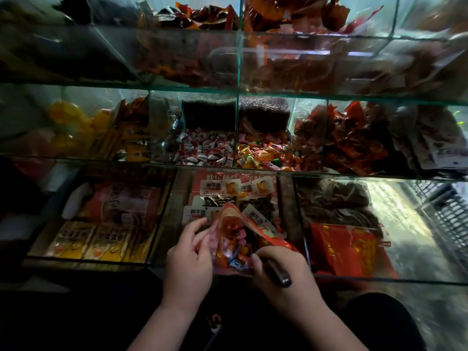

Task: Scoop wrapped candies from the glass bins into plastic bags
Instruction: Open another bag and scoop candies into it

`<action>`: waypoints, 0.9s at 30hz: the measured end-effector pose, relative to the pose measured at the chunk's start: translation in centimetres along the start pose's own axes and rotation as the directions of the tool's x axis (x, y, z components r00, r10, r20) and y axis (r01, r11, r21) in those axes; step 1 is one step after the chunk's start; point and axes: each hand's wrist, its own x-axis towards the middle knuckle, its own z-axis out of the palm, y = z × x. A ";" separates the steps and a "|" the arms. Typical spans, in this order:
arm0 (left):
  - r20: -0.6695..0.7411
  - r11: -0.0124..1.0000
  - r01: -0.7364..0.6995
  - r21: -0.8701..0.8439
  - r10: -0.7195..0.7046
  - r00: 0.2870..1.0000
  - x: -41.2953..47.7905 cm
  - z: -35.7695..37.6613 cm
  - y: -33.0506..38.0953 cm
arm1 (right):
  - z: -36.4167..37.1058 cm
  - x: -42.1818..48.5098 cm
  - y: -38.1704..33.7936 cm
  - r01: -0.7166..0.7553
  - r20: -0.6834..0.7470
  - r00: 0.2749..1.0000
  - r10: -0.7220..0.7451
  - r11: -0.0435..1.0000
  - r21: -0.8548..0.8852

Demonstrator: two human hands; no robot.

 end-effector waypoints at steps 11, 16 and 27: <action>-0.031 0.995 0.003 -0.100 -0.006 1.000 0.1 -0.4 -0.3 | -0.5 -0.6 1.1 0.043 -0.243 0.970 0.007 0.979 0.201; -0.008 0.993 0.004 -0.117 -0.005 1.000 -0.1 -0.1 -0.3 | 0.0 -0.4 2.0 0.156 0.136 0.978 -0.158 0.987 0.024; -0.016 0.992 0.009 -0.124 -0.011 1.000 -0.1 0.1 0.2 | -0.7 -0.1 -0.5 0.036 -0.182 0.983 -0.020 0.996 0.084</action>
